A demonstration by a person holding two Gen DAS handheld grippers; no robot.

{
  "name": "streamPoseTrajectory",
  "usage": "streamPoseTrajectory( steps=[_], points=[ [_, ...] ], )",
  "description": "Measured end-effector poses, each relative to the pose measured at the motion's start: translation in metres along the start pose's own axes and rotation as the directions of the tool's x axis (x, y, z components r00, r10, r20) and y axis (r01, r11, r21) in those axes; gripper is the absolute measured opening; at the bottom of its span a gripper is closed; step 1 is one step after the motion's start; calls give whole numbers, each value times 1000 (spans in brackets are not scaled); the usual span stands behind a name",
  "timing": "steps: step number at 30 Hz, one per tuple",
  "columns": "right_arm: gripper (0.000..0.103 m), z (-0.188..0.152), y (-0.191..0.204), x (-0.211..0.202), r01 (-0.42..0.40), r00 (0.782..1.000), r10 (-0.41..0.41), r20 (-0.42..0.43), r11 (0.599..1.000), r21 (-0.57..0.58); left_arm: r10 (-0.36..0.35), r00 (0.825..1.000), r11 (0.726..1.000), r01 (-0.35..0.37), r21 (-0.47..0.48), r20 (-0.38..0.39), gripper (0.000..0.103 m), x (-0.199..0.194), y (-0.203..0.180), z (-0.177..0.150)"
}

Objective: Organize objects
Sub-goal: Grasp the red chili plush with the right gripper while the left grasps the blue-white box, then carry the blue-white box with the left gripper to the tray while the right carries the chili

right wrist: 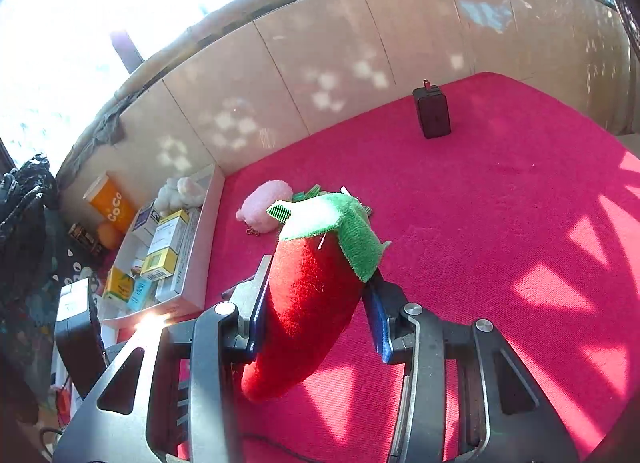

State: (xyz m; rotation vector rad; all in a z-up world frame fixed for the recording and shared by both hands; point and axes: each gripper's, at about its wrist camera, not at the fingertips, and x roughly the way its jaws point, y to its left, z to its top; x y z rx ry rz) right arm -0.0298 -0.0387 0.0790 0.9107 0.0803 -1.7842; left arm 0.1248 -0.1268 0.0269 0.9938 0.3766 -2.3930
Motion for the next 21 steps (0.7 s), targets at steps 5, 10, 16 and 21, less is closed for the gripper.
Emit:
streamPoseTrajectory(
  steps=[5, 10, 16, 21],
  points=[
    [41, 14, 31, -11, -39, 998, 43, 52, 997, -69, 78, 990, 995, -71, -67, 113, 36, -46, 18, 16],
    [41, 15, 66, -18, -64, 990, 85, 112, 982, -177, 164, 969, 977, -134, -167, 184, 36, -80, 41, 10],
    [41, 3, 82, -10, -78, 990, 101, 95, 972, -221, 257, 950, 946, -209, -247, 179, 36, -93, 72, 7],
    [41, 16, 91, -28, -83, 979, 123, 161, 968, -238, 347, 913, 917, -282, -283, 215, 36, -112, 86, 9]
  ],
)
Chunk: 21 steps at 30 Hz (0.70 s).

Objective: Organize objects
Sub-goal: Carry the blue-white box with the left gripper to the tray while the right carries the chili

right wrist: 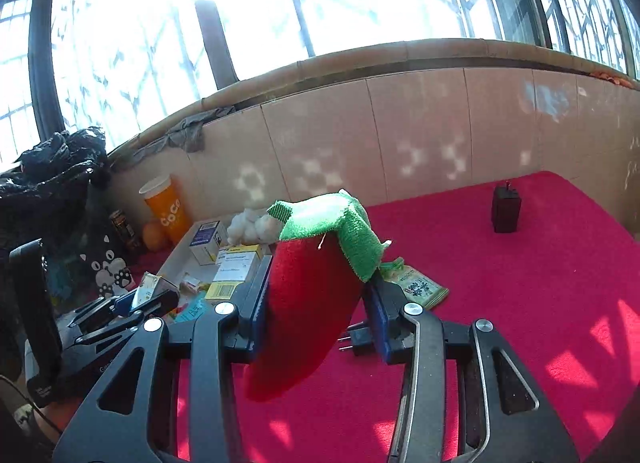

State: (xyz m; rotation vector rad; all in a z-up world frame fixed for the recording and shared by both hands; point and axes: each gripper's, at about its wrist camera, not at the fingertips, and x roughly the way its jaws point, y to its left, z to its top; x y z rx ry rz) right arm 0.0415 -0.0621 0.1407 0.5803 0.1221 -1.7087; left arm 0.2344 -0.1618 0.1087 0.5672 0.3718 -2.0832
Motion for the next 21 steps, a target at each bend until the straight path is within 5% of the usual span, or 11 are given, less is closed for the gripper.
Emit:
streamPoseTrajectory(
  steps=[7, 21],
  points=[
    [41, 2, 29, 13, -51, 999, 50, -20, 997, -55, 108, 994, 993, -108, -56, 0, 36, -7, 27, 1],
    [41, 12, 114, 40, -182, 983, 185, 7, 970, -161, 302, 952, 947, -294, -133, 47, 36, -50, 88, 6]
  ],
)
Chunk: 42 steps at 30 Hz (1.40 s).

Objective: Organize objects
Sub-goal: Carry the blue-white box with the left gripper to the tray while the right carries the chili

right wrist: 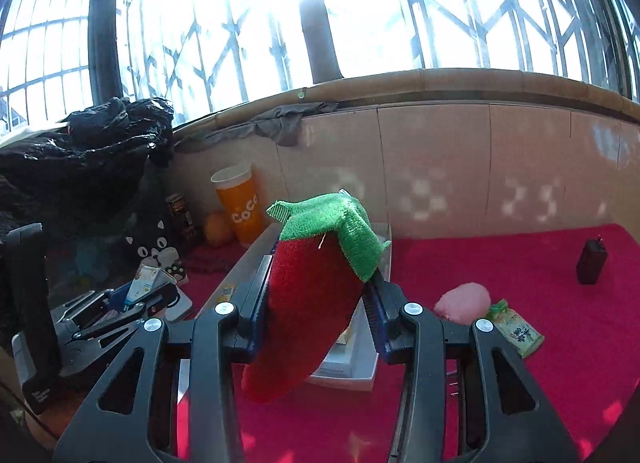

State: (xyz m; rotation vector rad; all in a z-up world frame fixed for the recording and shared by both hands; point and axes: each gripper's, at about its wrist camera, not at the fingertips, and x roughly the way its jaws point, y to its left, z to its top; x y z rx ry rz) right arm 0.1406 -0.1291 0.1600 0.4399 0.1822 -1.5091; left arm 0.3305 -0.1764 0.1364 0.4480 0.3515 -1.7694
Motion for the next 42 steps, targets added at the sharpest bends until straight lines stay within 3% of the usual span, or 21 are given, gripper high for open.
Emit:
streamPoseTrajectory(
  steps=[7, 17, 22, 26, 37, 42],
  points=[
    [41, -4, 9, 3, -38, 999, 38, 0, 999, -10, 29, 1000, 999, -29, -22, 9, 36, -4, 9, 5],
    [41, 8, -60, -36, 130, 988, -136, 67, 987, 91, -117, 992, 991, 115, 69, 35, 36, 16, -65, 32],
    [41, 11, -70, -44, 198, 977, -204, 68, 976, 88, -184, 983, 980, 182, 86, 22, 36, 26, -83, 30],
    [41, 15, -56, -36, 184, 979, -190, 70, 980, 79, -151, 988, 986, 150, 69, 13, 36, 31, -63, 26],
    [41, 19, 17, 29, 38, 999, -38, 5, 999, 5, 17, 1000, 1000, -17, -7, 8, 36, 39, 26, 30],
    [41, 13, 27, 40, 16, 1000, -16, -8, 1000, -11, 28, 1000, 999, -28, -21, 7, 36, 49, 36, 35]
  ],
)
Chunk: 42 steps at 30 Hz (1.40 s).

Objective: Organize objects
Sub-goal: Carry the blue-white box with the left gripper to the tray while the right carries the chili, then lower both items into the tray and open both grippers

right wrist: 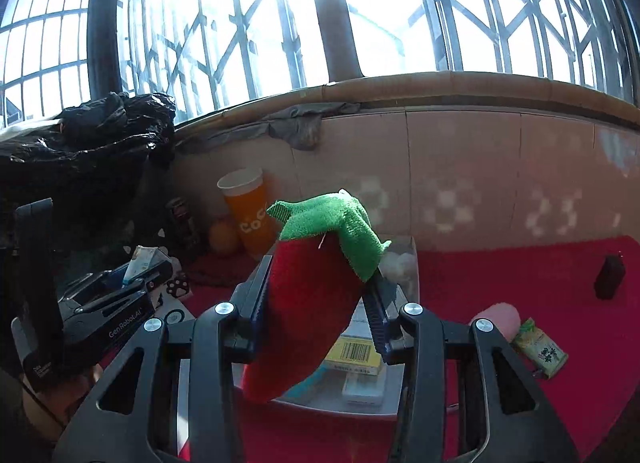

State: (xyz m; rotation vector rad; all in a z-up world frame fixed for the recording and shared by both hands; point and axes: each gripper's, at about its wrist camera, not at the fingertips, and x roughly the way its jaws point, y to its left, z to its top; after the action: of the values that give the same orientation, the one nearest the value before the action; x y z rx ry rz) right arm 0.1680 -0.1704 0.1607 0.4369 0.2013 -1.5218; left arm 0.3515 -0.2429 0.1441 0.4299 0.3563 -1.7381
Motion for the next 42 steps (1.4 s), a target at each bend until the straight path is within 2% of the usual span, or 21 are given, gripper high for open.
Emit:
streamPoseTrajectory(
  steps=[7, 10, 20, 23, 30, 38, 42],
  points=[
    [41, 1, -28, -3, 80, 997, -80, -13, 997, 8, -97, 995, 995, 97, -7, 1, 36, 30, -29, 13],
    [41, 2, -31, 4, 89, 996, -89, -29, 996, 1, -113, 994, 994, 113, 6, -13, 36, 41, -36, 16],
    [41, -7, 7, 55, -25, 995, 24, -95, 1000, -13, -27, 999, 1000, 27, 6, -47, 36, 41, 2, 8],
    [41, -9, 7, 57, -24, 995, 22, -94, 1000, -18, -43, 998, 999, 43, 8, -53, 36, 52, -6, 9],
    [42, -10, -15, 58, 42, 993, -43, -112, 999, -10, -136, 988, 990, 138, 30, -72, 36, 81, -47, 17],
    [42, -12, 5, 104, -26, 983, 22, -183, 999, -22, -69, 992, 997, 72, 33, -102, 36, 79, -20, 7],
    [42, -21, 8, 125, -41, 973, 37, -229, 999, -12, -63, 989, 996, 70, 52, -131, 36, 93, -25, 3]
  ],
)
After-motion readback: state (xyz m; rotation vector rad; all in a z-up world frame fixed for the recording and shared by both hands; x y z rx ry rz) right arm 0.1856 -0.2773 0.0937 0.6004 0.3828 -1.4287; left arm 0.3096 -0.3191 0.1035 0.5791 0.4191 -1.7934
